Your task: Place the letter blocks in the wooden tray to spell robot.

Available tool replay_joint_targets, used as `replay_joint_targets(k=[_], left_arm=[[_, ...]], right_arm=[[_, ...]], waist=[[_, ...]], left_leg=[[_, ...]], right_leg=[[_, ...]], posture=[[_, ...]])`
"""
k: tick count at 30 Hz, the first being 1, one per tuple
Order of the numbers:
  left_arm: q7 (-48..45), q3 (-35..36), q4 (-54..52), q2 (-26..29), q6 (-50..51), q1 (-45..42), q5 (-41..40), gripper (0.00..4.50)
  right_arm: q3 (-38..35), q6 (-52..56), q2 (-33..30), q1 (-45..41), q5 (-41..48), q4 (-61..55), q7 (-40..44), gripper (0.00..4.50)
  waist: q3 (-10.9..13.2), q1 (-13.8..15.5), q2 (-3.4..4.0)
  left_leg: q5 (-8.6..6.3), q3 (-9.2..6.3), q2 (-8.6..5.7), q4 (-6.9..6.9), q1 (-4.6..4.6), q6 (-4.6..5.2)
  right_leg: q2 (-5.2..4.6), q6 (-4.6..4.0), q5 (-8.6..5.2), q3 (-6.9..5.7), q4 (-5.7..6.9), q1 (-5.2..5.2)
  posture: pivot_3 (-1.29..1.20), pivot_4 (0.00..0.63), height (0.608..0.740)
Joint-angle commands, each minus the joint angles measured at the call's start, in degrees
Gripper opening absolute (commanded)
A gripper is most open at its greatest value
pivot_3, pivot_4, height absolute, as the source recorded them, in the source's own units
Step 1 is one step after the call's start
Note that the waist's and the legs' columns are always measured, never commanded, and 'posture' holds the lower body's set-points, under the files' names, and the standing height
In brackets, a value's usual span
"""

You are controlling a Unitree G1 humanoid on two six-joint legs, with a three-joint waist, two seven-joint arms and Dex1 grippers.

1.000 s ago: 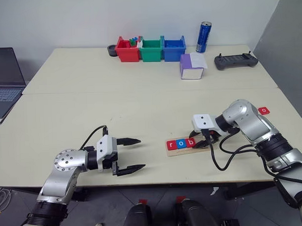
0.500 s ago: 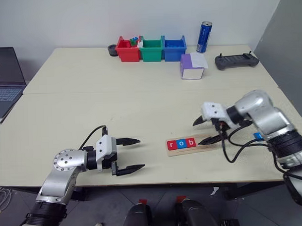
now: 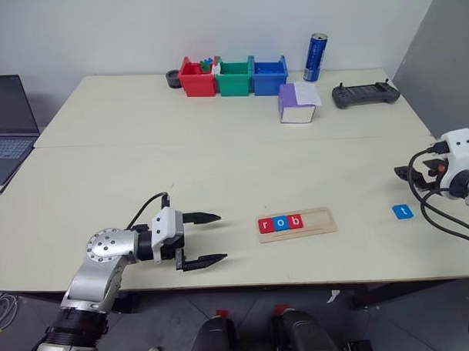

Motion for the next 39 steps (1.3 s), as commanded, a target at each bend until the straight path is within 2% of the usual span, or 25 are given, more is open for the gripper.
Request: replay_joint_targets(k=[1, 11, 16, 27, 30, 36, 39], left_arm=[[-1.2, 0.0, 1.2, -0.1, -1.1, -1.7, 0.0, 4.5], [-1.4, -0.2, 1.6, -0.6, -1.5, -2.2, 0.2, 4.5], [-1.2, 0.9, 0.1, 0.7, -0.9, -1.1, -0.3, 4.5], [0.7, 4.4, -4.7, 4.1, 1.0, 3.1, -1.4, 4.5], [1.6, 4.6, -6.6, 3.9, 1.8, 4.6, -1.5, 4.5], [2.2, 4.9, -7.9, 4.3, 2.6, 5.7, -1.9, 4.5], [2.1, 4.5, -7.5, 4.3, 2.7, 5.1, -1.8, 4.5]], right_arm=[[0.5, -5.9, -0.8, -5.0, -0.6, 8.4, -2.8, 4.15], [6.1, -22.0, -1.2, -15.4, -4.3, 34.9, -5.5, 4.15], [8.1, -31.1, 1.1, -18.8, -6.1, 47.1, -7.8, 4.15], [8.1, -35.6, 3.8, -21.6, -6.1, 53.4, -9.6, 4.15], [8.3, -35.8, 4.1, -21.8, -6.3, 53.5, -9.3, 3.53], [8.3, -36.0, 4.4, -21.9, -6.3, 53.5, -8.8, 1.48], [8.0, -36.0, 4.5, -21.9, -6.1, 53.5, -9.2, 1.45]], waist=[[0.0, -0.1, 0.01], [0.0, -0.5, 0.0], [0.0, -1.1, 0.0], [0.0, -1.5, -0.02], [0.0, -1.5, -0.04], [0.0, -1.4, -0.05], [0.0, -1.4, -0.05]], left_leg=[[0.0, 0.01, 0.0, 0.01, 0.01, 0.0], [0.0, 0.02, -0.04, 0.01, -0.03, 0.0], [0.01, 0.03, -0.05, 0.02, -0.02, -0.01], [0.01, 0.05, -0.02, 0.03, 0.09, -0.02], [0.01, 0.05, -0.01, 0.03, 0.09, -0.02], [0.01, 0.05, -0.01, 0.05, 0.11, -0.01], [0.01, 0.05, -0.01, 0.05, 0.1, -0.01]], right_leg=[[0.01, 0.0, 0.0, 0.02, 0.0, 0.0], [0.02, 0.01, 0.0, 0.06, -0.04, 0.02], [0.02, 0.01, 0.0, 0.09, -0.03, 0.03], [0.02, 0.02, 0.01, 0.13, 0.0, 0.1], [0.03, 0.02, 0.01, 0.13, 0.0, 0.1], [0.02, 0.03, 0.02, 0.13, 0.01, 0.12], [0.02, 0.03, 0.02, 0.14, 0.01, 0.11]], posture=[[0.0, 0.15, 0.74], [0.0, 0.15, 0.74], [0.0, 0.15, 0.74], [0.0, 0.15, 0.74], [0.0, 0.15, 0.74], [0.0, 0.15, 0.74], [0.0, 0.15, 0.74]])
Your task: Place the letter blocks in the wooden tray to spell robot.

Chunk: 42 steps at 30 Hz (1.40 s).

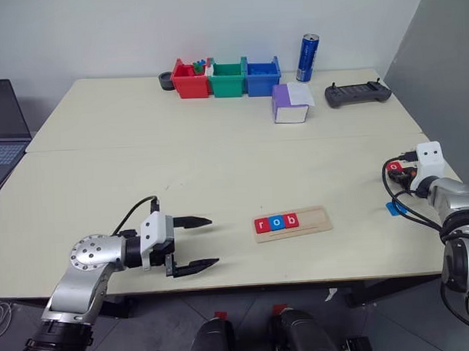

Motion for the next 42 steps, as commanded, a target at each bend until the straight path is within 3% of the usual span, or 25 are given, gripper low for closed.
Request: replay_joint_targets(k=[1, 6, 9, 11, 15, 18, 21, 25, 42], left_arm=[[-0.2, 0.8, -1.2, 0.7, 0.0, -0.9, -0.7, 4.5], [-1.4, -0.4, 0.7, 0.2, -0.3, -3.2, -0.4, 4.5], [-2.1, -1.1, 2.1, -0.2, -0.6, -4.7, -0.1, 4.5], [-2.5, -1.5, 2.7, -0.5, -0.9, -5.4, 0.1, 4.5], [-3.9, -2.1, 4.5, -0.8, -1.3, -6.8, -0.2, 4.5], [-5.3, -3.4, 7.9, -1.8, -2.4, -9.4, 0.5, 4.5], [-6.1, -4.5, 11.1, -3.5, -3.6, -12.2, 1.3, 4.5], [-7.3, -5.2, 13.2, -4.4, -4.6, -14.2, 1.7, 4.5], [-9.1, -5.2, 15.5, -4.9, -5.8, -15.4, 2.2, 4.5]], right_arm=[[-0.1, 0.3, 0.1, -0.5, -0.1, 0.4, -0.3, 1.45], [-0.3, 0.6, 0.2, -0.2, 0.9, -1.8, 1.6, 1.45], [-0.1, 3.8, -0.2, 2.5, 2.7, -9.7, 6.1, 1.45], [-1.6, 12.0, -0.3, 10.0, 5.9, -25.8, 7.3, 1.45], [-5.7, 36.4, 2.8, 33.2, 14.8, -73.0, 3.0, 1.45], [-7.0, 47.2, 8.5, 40.5, 17.8, -91.0, -3.8, 1.45], [-5.3, 51.7, 14.4, 42.6, 17.3, -97.1, -9.7, 1.45], [-3.7, 55.4, 17.6, 44.3, 17.0, -101.2, -13.0, 1.45], [-4.3, 61.4, 14.1, 46.8, 17.1, -102.3, -14.5, 1.45]], waist=[[0.0, 0.0, 0.0], [0.0, 0.0, 0.0], [0.0, 0.0, 0.01], [0.0, 0.3, 0.01], [0.0, 1.2, 0.15], [-0.1, 1.5, 0.22], [-0.1, 1.4, 0.21], [-0.1, 1.6, 0.19], [-0.1, 1.8, 0.13]], left_leg=[[0.0, 0.0, 0.0, 0.0, 0.0, 0.0], [0.0, 0.0, 0.0, 0.0, -0.01, 0.0], [0.0, 0.0, 0.0, -0.03, -0.02, 0.0], [0.0, -0.02, 0.0, -0.07, -0.06, -0.01], [-0.01, -0.13, 0.0, -0.13, -0.15, -0.04], [-0.04, -0.16, 0.03, -0.18, -0.16, -0.04], [-0.04, -0.11, 0.09, -0.06, -0.12, -0.02], [0.01, -0.11, 0.05, 0.0, -0.12, 0.05], [-0.03, -0.16, -0.01, -0.05, -0.22, 0.09]], right_leg=[[0.0, 0.0, 0.0, 0.0, 0.0, 0.0], [0.0, 0.0, 0.0, -0.01, 0.0, 0.0], [0.0, 0.0, 0.0, 0.0, 0.0, -0.02], [0.0, 0.0, 0.0, -0.02, -0.01, -0.05], [-0.01, 0.03, -0.02, -0.1, -0.03, -0.09], [0.0, 0.17, -0.1, -0.14, -0.03, -0.15], [0.0, 0.31, -0.02, -0.15, -0.03, -0.13], [-0.01, 0.48, 0.08, -0.12, -0.04, -0.1], [0.0, 0.4, 0.01, -0.14, -0.18, -0.1]], posture=[[0.0, 0.15, 0.74], [0.0, 0.15, 0.74], [0.0, 0.15, 0.74], [0.0, 0.15, 0.74], [0.0, 0.15, 0.74], [0.0, 0.15, 0.74], [0.0, 0.15, 0.74], [0.0, 0.15, 0.74], [0.0, 0.15, 0.74]])
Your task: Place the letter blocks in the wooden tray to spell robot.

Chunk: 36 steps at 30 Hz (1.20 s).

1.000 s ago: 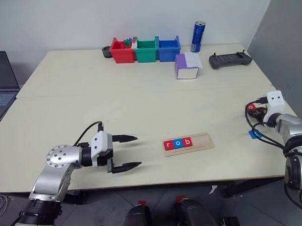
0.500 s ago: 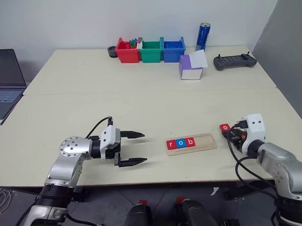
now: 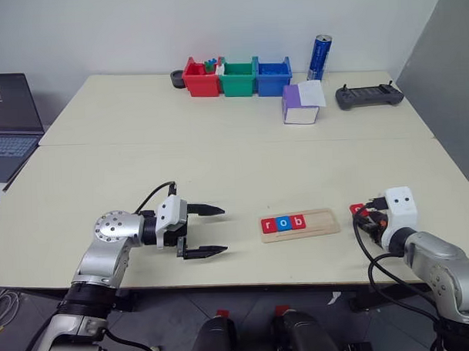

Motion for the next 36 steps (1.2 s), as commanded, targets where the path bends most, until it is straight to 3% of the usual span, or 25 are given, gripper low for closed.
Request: replay_joint_targets(k=[1, 2, 7, 11, 14, 16, 18, 22, 28, 33, 36], left_arm=[[-0.3, 0.3, -0.5, -0.2, -0.7, -1.1, -0.2, 4.5], [-0.3, 0.3, -0.5, -0.2, -0.7, -1.1, -0.2, 4.5], [0.1, 0.6, -0.8, 0.0, -0.9, -0.7, -0.2, 4.5], [0.5, 0.8, -1.3, 0.1, -1.0, -0.4, -0.2, 4.5], [0.9, 0.9, -1.5, 0.1, -0.9, -0.3, -0.2, 4.5], [1.3, 0.9, -1.9, 0.0, -0.8, 0.0, -0.1, 4.5], [1.8, 0.9, -2.6, -0.1, -0.7, 0.4, -0.2, 4.5], [2.2, 1.3, -4.4, 0.4, -0.3, 2.1, -0.5, 4.5], [3.6, 2.3, -6.5, 1.4, 0.2, 4.2, -0.6, 4.5], [4.8, 3.4, -8.6, 2.5, 1.1, 6.5, -1.1, 4.5], [5.4, 3.9, -9.3, 2.9, 1.4, 7.1, -1.2, 4.5]], right_arm=[[-0.9, 3.1, -1.2, -1.0, 1.2, -0.5, 0.6, 1.45], [-1.0, 3.4, -1.3, -1.4, 1.4, -0.5, 0.8, 1.45], [0.5, 3.7, -7.0, -3.1, 2.7, -0.9, 5.2, 3.16], [3.8, -0.4, -17.6, -2.7, 5.2, -2.0, 16.2, 4.49], [5.8, -9.5, -26.3, -3.8, 4.7, 1.2, 26.3, 4.49], [9.9, -19.3, -33.2, -4.1, 1.9, 6.9, 36.0, 4.49], [14.4, -28.5, -36.3, -7.7, -1.1, 16.7, 43.1, 4.49], [24.9, -47.1, -34.2, -23.6, -12.6, 41.6, 48.3, 4.49], [30.4, -68.6, -29.5, -38.7, -17.1, 68.6, 63.6, 4.49], [30.8, -75.3, -28.8, -43.3, -17.2, 77.2, 75.2, 4.49], [29.8, -77.6, -27.9, -44.6, -16.8, 79.1, 77.1, 4.49]], waist=[[0.0, 0.0, -0.01], [0.0, 0.0, -0.01], [0.0, 0.0, -0.02], [0.0, 0.0, -0.03], [0.0, -0.1, -0.04], [0.1, 0.0, -0.06], [0.1, 0.0, -0.12], [0.2, -0.5, -0.22], [0.2, -0.3, -0.21], [0.2, -0.1, -0.18], [0.2, -0.1, -0.18]], left_leg=[[0.0, 0.0, 0.0, 0.0, 0.0, 0.0], [0.0, 0.0, 0.0, 0.0, 0.0, 0.0], [-0.01, 0.01, -0.01, -0.02, -0.01, 0.01], [-0.05, 0.0, -0.02, -0.02, -0.02, 0.09], [-0.07, 0.0, -0.01, -0.03, -0.02, 0.12], [-0.08, 0.0, -0.01, -0.02, -0.02, 0.14], [-0.09, -0.03, -0.01, -0.01, -0.01, 0.16], [-0.1, 0.08, -0.01, 0.04, -0.01, 0.18], [-0.09, 0.06, 0.01, -0.03, -0.01, 0.16], [-0.09, 0.09, -0.01, 0.01, -0.01, 0.15], [-0.09, 0.11, -0.01, 0.08, 0.0, 0.15]], right_leg=[[0.0, 0.0, 0.0, 0.0, 0.0, 0.0], [0.0, 0.0, 0.0, 0.0, 0.0, 0.0], [0.0, 0.0, 0.0, 0.0, -0.02, -0.02], [0.0, 0.0, 0.0, -0.01, -0.07, -0.01], [0.01, 0.0, 0.0, -0.02, -0.11, -0.01], [0.02, 0.01, 0.0, -0.03, -0.15, -0.01], [0.02, 0.01, 0.0, -0.07, -0.22, 0.04], [0.01, 0.05, 0.03, 0.01, -0.22, 0.02], [0.06, -0.07, -0.04, 0.01, -0.15, -0.01], [0.01, -0.1, -0.05, 0.03, -0.18, 0.03], [-0.03, -0.1, -0.04, 0.04, -0.14, 0.03]], posture=[[0.0, 0.15, 0.74], [0.0, 0.15, 0.74], [0.0, 0.15, 0.74], [0.0, 0.15, 0.74], [0.0, 0.15, 0.74], [0.0, 0.15, 0.74], [0.0, 0.15, 0.74], [0.0, 0.15, 0.74], [0.0, 0.15, 0.74], [0.0, 0.15, 0.74], [0.0, 0.15, 0.74]])
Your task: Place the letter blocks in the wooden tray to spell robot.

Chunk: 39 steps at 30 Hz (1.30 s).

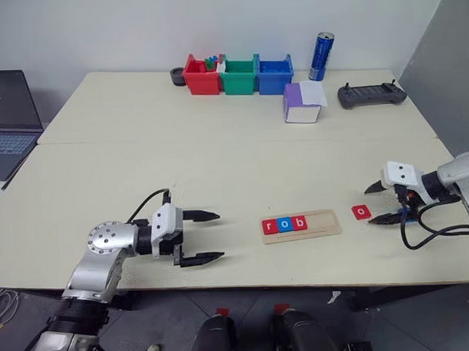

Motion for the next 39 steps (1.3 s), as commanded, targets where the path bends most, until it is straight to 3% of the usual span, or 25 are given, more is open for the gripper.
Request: replay_joint_targets(k=[1, 14, 17, 24, 28, 33, 39], left_arm=[[0.8, 1.7, -3.0, 0.7, 0.2, 0.4, -1.1, 4.5], [1.4, 2.1, -4.3, 1.3, 1.0, 0.9, -1.1, 4.5], [1.7, 2.1, -4.9, 1.3, 1.3, 0.9, -1.2, 4.5], [1.9, 2.2, -4.5, 1.3, 1.1, 0.7, -1.2, 4.5], [1.6, 1.9, -3.7, 1.1, 0.8, -0.2, -1.0, 4.5], [1.3, 1.0, -3.3, 0.4, 0.7, -0.8, -0.9, 4.5], [1.5, 0.2, -3.4, -0.8, 0.6, -1.2, -0.5, 4.5]], right_arm=[[-1.6, -4.7, 0.7, -2.8, 0.1, 2.3, 3.6, 4.49], [-0.1, -13.5, 4.9, -4.6, -6.0, 10.9, 0.5, 4.49], [-0.4, -13.7, 5.2, -3.8, -6.4, 11.9, 0.7, 3.87], [-1.9, -12.6, 5.1, -4.9, -5.3, 11.4, 0.4, 1.5], [-3.3, -8.3, 5.2, -6.1, -2.9, 5.6, 2.8, 1.44], [-2.6, 4.6, 5.9, -2.8, 3.4, -16.9, 5.2, 1.44], [1.2, 11.6, 8.8, 0.7, 1.1, -29.1, 1.8, 1.44]], waist=[[0.0, 0.0, 0.0], [0.0, -0.1, 0.03], [0.0, -0.1, 0.03], [0.0, -0.1, 0.03], [0.0, -0.1, 0.04], [0.0, -0.3, 0.1], [0.0, 0.1, 0.1]], left_leg=[[0.0, 0.0, 0.0, 0.02, 0.01, 0.0], [0.02, 0.04, 0.01, 0.04, 0.12, -0.02], [0.02, 0.02, 0.01, 0.05, 0.14, -0.02], [0.02, 0.05, 0.02, 0.11, 0.2, -0.02], [0.02, 0.05, 0.01, 0.09, 0.18, -0.02], [0.02, 0.04, 0.05, 0.05, 0.16, -0.03], [0.01, -0.02, 0.02, 0.08, 0.12, -0.02]], right_leg=[[0.0, 0.0, 0.0, 0.0, 0.02, 0.0], [0.0, -0.11, -0.05, 0.03, 0.26, 0.01], [0.0, -0.11, -0.05, 0.02, 0.26, 0.04], [-0.02, -0.11, -0.02, 0.04, 0.3, 0.09], [-0.02, -0.12, -0.02, 0.04, 0.31, 0.06], [-0.02, -0.13, -0.03, 0.01, 0.33, 0.02], [-0.04, -0.13, -0.03, -0.04, 0.31, 0.03]], posture=[[0.0, 0.15, 0.74], [0.0, 0.15, 0.74], [0.0, 0.15, 0.74], [0.0, 0.15, 0.74], [0.0, 0.15, 0.74], [0.0, 0.15, 0.74], [0.0, 0.15, 0.74]])
